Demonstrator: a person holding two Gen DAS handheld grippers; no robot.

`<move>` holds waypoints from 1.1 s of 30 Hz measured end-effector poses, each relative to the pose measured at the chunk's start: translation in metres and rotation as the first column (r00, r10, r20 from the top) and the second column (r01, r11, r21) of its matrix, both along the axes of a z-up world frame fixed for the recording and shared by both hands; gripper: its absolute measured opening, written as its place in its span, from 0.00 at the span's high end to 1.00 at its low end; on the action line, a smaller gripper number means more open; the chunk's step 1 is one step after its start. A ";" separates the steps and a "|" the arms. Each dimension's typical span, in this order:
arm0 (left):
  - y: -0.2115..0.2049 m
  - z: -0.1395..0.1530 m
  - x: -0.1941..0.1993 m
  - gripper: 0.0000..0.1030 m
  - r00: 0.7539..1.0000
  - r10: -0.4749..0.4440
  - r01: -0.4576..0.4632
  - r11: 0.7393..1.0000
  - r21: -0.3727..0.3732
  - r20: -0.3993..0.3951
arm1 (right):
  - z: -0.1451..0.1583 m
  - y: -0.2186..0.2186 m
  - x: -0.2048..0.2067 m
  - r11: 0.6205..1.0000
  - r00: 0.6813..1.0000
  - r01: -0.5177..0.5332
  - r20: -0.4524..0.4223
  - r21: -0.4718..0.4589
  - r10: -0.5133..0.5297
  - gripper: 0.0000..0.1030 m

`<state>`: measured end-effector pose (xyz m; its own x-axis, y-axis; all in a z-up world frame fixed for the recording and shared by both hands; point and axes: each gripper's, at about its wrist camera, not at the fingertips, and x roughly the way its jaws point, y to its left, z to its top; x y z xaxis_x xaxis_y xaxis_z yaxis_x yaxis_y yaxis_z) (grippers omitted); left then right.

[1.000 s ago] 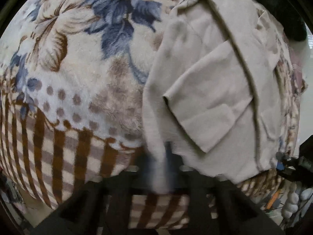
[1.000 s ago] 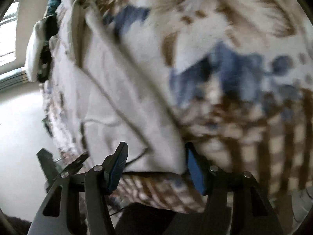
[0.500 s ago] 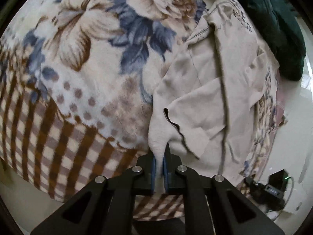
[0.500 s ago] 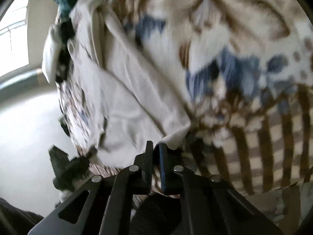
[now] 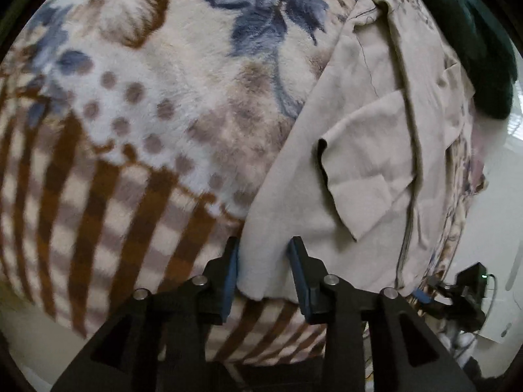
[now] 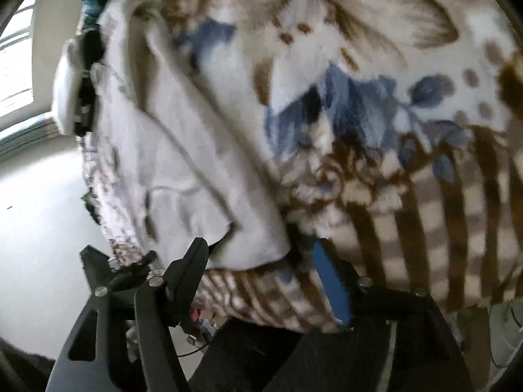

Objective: Fold small clothes

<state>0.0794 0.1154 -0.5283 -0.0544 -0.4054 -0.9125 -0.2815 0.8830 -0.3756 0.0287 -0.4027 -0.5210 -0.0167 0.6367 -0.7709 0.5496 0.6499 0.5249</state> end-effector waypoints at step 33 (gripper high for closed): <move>0.008 0.042 0.234 0.54 0.933 0.141 -0.095 0.984 -0.149 0.332 | 0.071 -0.028 0.231 0.967 0.921 0.073 0.389 -0.242 0.028 0.41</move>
